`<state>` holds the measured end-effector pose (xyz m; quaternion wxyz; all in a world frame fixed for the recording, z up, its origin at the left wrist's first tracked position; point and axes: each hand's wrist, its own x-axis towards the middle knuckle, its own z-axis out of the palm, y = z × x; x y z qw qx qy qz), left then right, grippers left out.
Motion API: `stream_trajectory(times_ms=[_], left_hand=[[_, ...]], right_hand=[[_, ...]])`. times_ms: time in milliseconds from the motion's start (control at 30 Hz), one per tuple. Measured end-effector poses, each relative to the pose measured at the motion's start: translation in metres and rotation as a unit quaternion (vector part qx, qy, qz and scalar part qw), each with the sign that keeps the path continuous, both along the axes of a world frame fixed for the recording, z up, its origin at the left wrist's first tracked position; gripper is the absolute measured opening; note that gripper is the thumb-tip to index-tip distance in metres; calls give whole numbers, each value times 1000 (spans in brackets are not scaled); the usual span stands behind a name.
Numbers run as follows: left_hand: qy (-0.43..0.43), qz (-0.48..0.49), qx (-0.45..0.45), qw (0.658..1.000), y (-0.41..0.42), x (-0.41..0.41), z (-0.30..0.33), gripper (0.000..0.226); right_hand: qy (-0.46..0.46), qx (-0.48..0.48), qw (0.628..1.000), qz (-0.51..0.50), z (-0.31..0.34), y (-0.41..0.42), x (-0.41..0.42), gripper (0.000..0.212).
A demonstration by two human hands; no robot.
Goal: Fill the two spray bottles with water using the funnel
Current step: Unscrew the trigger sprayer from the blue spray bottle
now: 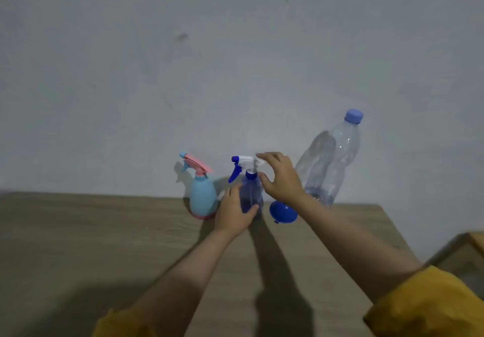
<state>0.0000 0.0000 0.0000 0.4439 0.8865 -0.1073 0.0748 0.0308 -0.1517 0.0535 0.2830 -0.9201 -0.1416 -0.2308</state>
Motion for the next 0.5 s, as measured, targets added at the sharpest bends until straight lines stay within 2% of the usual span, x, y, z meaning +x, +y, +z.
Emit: stream_trajectory(times_ms=[100,300,500], left_hand=[[-12,20,-23,999,-9,11,-7,57],[14,67,-47,997,-23,19,-16,64],[1,93,-74,993,-20,-9,-10,55]], right_hand=[[10,-12,1000,21,0,-1,12,41],[41,69,996,32,-1,5,17,28],[30,122,991,39,6,12,-16,27]])
